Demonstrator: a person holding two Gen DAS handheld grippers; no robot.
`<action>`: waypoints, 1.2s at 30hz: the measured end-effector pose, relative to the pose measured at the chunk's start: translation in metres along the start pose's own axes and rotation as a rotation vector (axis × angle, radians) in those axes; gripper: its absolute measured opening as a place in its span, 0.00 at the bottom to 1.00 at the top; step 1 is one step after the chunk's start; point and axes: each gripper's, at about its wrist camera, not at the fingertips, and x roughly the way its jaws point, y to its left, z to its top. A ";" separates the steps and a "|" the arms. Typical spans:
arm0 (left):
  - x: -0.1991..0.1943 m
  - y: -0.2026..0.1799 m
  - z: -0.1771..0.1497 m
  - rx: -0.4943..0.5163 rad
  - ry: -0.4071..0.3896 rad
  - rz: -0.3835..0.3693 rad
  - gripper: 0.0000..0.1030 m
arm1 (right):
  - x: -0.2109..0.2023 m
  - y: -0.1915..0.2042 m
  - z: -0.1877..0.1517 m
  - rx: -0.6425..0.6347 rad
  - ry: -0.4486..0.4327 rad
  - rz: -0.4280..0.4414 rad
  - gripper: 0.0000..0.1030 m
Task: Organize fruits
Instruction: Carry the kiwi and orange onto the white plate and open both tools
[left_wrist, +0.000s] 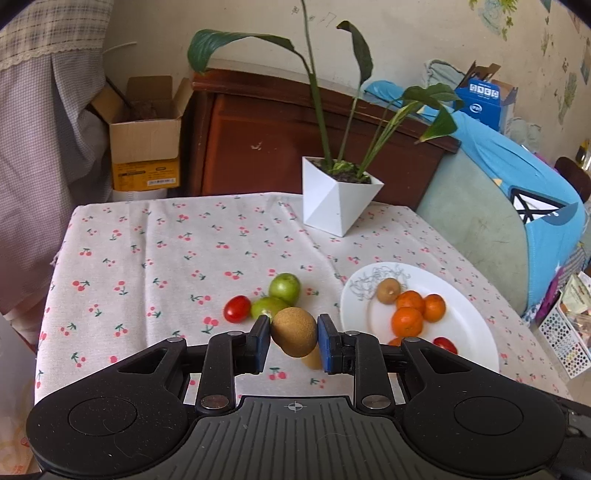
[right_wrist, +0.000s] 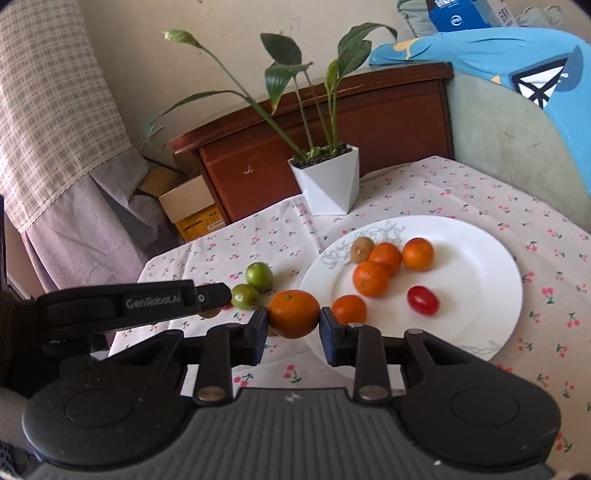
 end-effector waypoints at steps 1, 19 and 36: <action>-0.002 -0.005 0.001 0.009 0.006 -0.020 0.24 | -0.004 -0.007 0.004 0.015 -0.001 -0.007 0.29; 0.027 -0.085 -0.024 0.137 0.092 -0.214 0.24 | -0.006 -0.087 0.018 0.217 0.026 -0.143 0.29; 0.039 -0.091 -0.032 0.163 0.110 -0.213 0.27 | 0.001 -0.096 0.014 0.307 0.021 -0.178 0.32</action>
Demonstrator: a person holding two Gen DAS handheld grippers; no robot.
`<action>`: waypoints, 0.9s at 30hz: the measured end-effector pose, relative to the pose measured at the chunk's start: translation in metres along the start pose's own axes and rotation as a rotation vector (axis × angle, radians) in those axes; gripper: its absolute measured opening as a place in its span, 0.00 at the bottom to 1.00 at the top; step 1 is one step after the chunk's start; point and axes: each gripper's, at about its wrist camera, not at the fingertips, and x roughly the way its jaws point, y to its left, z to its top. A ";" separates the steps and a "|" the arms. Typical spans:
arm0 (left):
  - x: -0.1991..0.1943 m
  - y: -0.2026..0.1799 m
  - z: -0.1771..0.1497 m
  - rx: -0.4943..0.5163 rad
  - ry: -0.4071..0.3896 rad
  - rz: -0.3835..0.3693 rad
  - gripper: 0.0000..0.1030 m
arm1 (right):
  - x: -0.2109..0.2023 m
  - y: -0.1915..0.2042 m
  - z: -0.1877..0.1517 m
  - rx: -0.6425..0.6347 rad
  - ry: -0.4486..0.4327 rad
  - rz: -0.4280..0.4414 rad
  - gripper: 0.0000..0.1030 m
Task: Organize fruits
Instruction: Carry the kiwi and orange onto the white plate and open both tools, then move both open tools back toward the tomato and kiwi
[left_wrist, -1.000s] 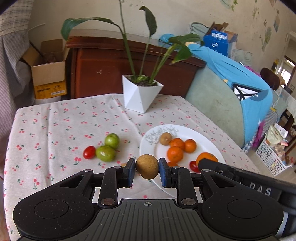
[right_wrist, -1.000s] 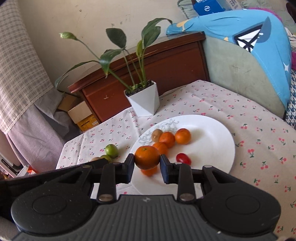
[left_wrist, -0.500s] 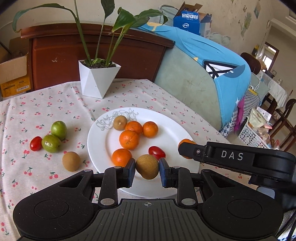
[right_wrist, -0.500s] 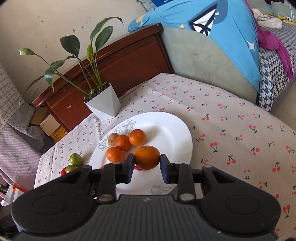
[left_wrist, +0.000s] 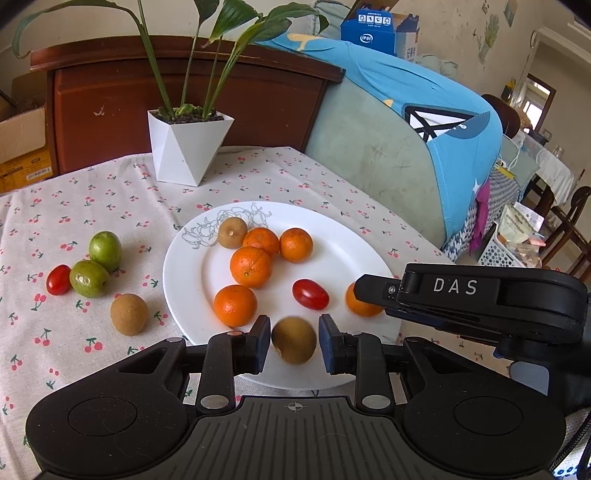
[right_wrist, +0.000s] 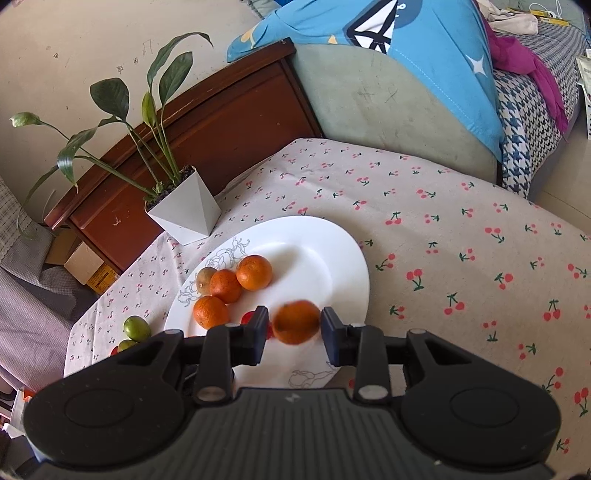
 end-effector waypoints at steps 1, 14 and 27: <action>-0.001 -0.001 0.001 0.005 -0.006 -0.004 0.29 | -0.001 0.001 0.000 -0.002 -0.005 -0.001 0.32; -0.017 0.009 0.006 -0.009 -0.046 0.074 0.47 | -0.003 0.009 0.001 -0.033 -0.021 0.028 0.36; -0.036 0.047 0.005 -0.091 -0.062 0.188 0.48 | -0.004 0.039 -0.011 -0.185 -0.012 0.119 0.36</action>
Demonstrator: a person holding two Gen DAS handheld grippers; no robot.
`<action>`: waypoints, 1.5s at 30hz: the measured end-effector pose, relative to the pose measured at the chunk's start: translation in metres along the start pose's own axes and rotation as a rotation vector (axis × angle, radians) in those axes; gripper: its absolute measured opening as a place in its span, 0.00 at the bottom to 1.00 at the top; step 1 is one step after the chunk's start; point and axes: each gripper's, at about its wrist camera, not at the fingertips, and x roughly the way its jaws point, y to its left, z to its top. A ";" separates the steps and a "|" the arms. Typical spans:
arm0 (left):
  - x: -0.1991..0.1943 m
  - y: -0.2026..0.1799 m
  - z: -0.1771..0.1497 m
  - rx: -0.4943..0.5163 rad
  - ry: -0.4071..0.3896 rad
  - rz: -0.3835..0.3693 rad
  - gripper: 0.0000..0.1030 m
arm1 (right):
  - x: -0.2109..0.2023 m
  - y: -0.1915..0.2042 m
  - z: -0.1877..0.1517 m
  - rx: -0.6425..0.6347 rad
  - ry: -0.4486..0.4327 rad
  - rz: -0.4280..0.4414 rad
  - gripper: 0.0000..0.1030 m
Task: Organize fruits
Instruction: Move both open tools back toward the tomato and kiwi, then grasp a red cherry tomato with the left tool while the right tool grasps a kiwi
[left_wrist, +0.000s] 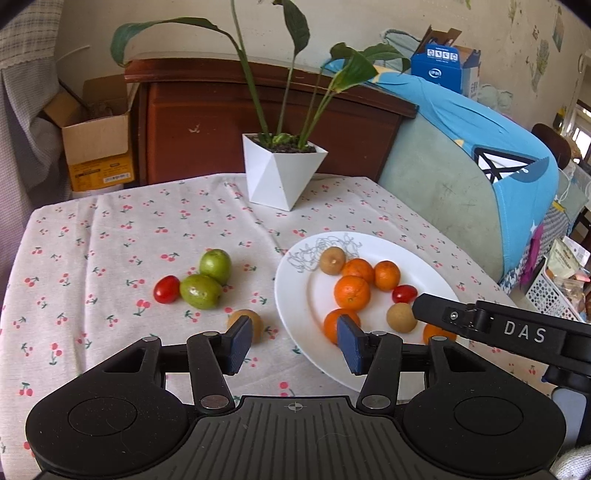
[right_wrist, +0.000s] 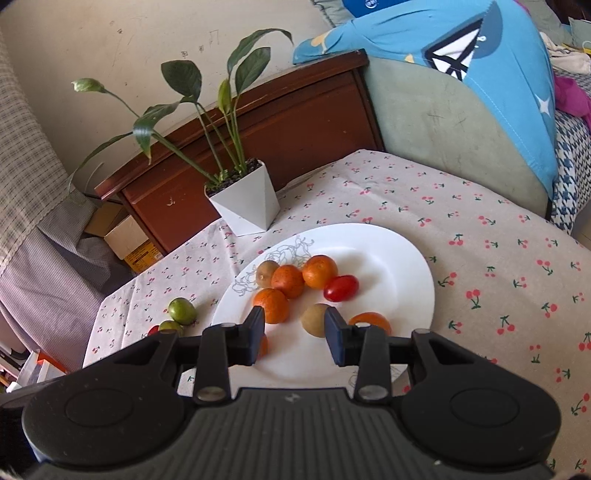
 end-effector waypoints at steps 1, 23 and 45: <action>-0.001 0.004 0.000 -0.008 -0.001 0.011 0.48 | 0.000 0.003 -0.001 -0.012 0.000 0.007 0.36; -0.006 0.087 0.002 -0.136 -0.041 0.210 0.46 | 0.031 0.072 -0.026 -0.278 0.055 0.156 0.36; 0.018 0.100 0.004 -0.035 -0.047 0.097 0.46 | 0.076 0.096 -0.043 -0.373 0.105 0.126 0.35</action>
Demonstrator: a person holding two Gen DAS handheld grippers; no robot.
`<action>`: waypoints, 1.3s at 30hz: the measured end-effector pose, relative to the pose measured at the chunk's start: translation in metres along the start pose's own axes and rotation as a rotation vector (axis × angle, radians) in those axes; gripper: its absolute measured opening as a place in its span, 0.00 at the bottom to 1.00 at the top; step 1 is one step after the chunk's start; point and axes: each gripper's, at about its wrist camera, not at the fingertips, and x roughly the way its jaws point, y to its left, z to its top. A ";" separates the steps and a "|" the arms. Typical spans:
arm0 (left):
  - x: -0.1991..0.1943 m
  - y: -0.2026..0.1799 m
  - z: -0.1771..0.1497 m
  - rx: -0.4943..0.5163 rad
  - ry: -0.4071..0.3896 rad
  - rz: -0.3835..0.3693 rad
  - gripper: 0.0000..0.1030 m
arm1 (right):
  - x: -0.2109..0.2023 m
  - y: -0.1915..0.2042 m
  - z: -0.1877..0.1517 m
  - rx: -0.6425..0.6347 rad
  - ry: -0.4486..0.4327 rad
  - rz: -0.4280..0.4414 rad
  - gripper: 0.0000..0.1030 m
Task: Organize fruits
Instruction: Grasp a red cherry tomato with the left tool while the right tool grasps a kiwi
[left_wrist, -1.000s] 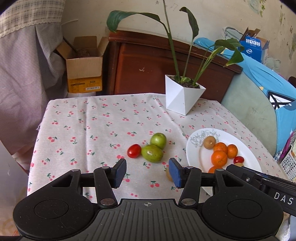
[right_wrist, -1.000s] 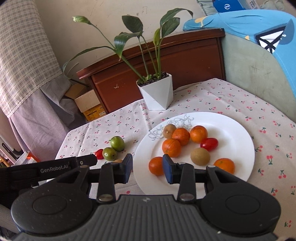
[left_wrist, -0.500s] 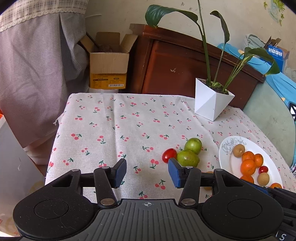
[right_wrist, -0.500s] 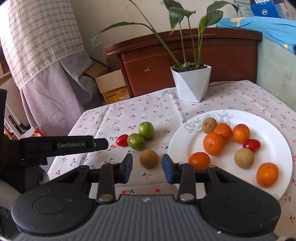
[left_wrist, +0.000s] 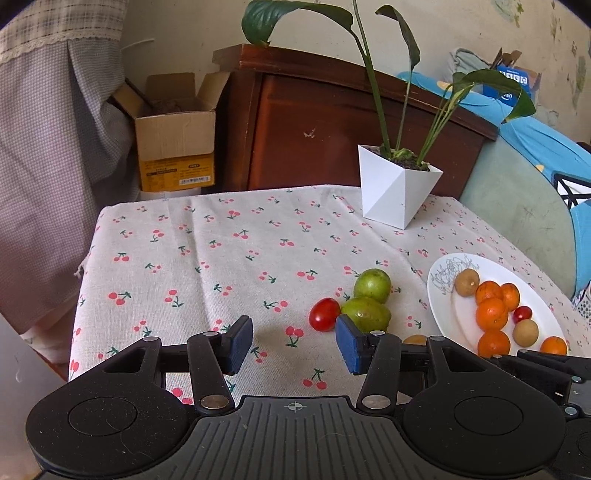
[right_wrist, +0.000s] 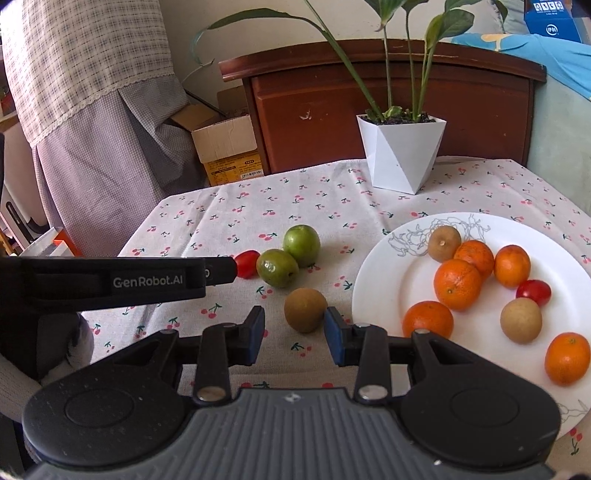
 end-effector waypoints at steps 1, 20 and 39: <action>0.002 0.001 0.000 0.002 0.005 -0.012 0.46 | 0.001 0.000 0.000 0.006 0.002 -0.001 0.35; 0.028 -0.002 0.009 0.219 0.009 -0.194 0.38 | 0.007 -0.002 0.003 0.028 -0.019 -0.016 0.32; 0.006 -0.012 -0.002 0.254 0.004 -0.127 0.16 | -0.010 -0.002 0.005 0.037 -0.029 0.019 0.26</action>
